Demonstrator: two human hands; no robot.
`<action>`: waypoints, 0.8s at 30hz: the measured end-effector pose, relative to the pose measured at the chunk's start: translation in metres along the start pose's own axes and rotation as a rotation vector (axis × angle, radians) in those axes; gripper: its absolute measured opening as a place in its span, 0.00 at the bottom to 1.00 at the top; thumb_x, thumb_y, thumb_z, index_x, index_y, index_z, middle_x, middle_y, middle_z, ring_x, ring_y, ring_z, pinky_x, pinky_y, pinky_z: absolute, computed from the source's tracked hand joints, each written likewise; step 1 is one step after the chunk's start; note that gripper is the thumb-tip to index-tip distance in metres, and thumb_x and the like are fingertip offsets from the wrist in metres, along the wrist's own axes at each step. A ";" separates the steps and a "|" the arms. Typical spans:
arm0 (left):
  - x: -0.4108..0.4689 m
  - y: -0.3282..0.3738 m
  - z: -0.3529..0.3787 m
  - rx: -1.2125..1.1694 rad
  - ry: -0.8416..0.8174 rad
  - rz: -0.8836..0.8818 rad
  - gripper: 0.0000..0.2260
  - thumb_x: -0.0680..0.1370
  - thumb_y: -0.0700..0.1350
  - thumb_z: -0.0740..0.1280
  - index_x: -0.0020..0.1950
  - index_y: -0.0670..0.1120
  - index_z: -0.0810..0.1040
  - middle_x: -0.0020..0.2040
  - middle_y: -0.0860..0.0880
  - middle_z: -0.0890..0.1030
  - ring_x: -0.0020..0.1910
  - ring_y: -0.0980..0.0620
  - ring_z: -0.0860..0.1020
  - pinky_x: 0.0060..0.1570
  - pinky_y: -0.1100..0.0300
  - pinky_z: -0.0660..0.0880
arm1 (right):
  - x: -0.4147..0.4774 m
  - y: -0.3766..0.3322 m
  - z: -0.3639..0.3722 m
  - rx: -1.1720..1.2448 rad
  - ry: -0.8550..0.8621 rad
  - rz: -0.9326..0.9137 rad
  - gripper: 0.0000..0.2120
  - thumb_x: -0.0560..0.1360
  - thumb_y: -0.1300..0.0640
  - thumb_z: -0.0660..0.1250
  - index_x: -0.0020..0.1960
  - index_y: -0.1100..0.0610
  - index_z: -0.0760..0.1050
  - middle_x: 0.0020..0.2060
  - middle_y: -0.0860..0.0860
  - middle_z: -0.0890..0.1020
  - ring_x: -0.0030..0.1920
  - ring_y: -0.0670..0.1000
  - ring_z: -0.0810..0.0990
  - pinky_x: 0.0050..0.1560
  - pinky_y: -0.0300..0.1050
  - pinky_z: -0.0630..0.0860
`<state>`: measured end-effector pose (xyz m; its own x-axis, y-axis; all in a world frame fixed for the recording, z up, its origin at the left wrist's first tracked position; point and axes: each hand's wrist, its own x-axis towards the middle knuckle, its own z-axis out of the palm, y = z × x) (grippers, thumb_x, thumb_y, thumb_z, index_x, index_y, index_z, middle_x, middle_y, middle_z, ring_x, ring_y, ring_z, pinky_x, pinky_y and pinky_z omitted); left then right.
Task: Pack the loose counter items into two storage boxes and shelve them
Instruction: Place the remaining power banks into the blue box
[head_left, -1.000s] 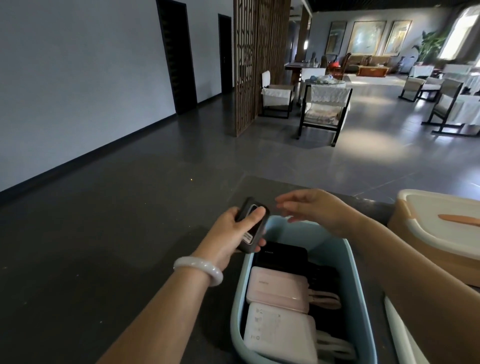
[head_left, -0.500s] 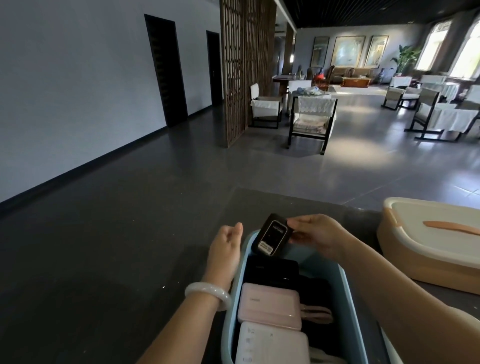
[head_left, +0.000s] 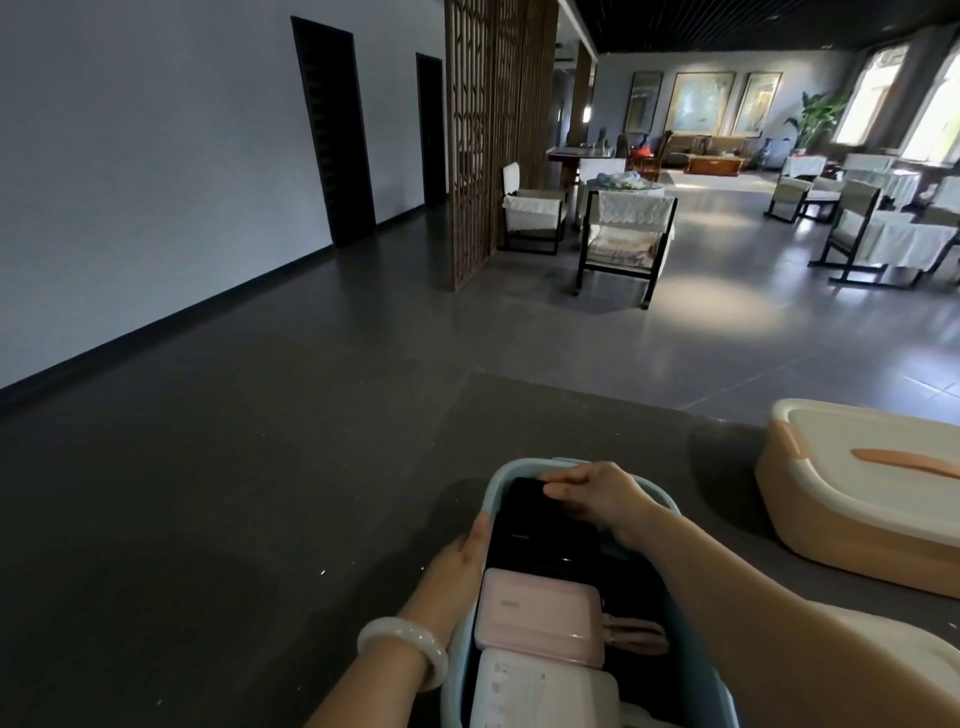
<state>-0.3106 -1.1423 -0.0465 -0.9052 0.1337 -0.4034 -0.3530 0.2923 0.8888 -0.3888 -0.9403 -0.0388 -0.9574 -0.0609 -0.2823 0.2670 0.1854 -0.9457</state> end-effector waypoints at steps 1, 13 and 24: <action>0.000 0.000 0.001 -0.019 0.002 0.013 0.20 0.79 0.68 0.50 0.51 0.62 0.79 0.48 0.58 0.82 0.50 0.60 0.79 0.54 0.58 0.74 | 0.001 0.002 0.002 0.031 0.005 -0.003 0.09 0.72 0.65 0.72 0.52 0.58 0.83 0.42 0.56 0.86 0.40 0.50 0.84 0.42 0.39 0.80; 0.011 -0.008 0.002 0.115 0.073 0.085 0.23 0.83 0.61 0.50 0.67 0.52 0.75 0.61 0.51 0.79 0.59 0.52 0.77 0.62 0.54 0.72 | 0.000 0.022 0.013 -0.120 -0.018 -0.085 0.08 0.71 0.61 0.74 0.49 0.52 0.84 0.41 0.48 0.86 0.42 0.44 0.84 0.42 0.29 0.76; 0.014 -0.012 0.002 0.102 0.101 0.110 0.22 0.83 0.59 0.51 0.67 0.51 0.76 0.62 0.50 0.79 0.55 0.56 0.74 0.56 0.60 0.68 | -0.001 0.029 0.010 0.001 -0.107 -0.039 0.11 0.73 0.63 0.71 0.55 0.55 0.83 0.47 0.51 0.86 0.49 0.49 0.85 0.49 0.37 0.78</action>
<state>-0.3184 -1.1426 -0.0634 -0.9579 0.0757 -0.2770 -0.2298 0.3764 0.8975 -0.3792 -0.9450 -0.0682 -0.9498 -0.1725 -0.2611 0.2303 0.1795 -0.9564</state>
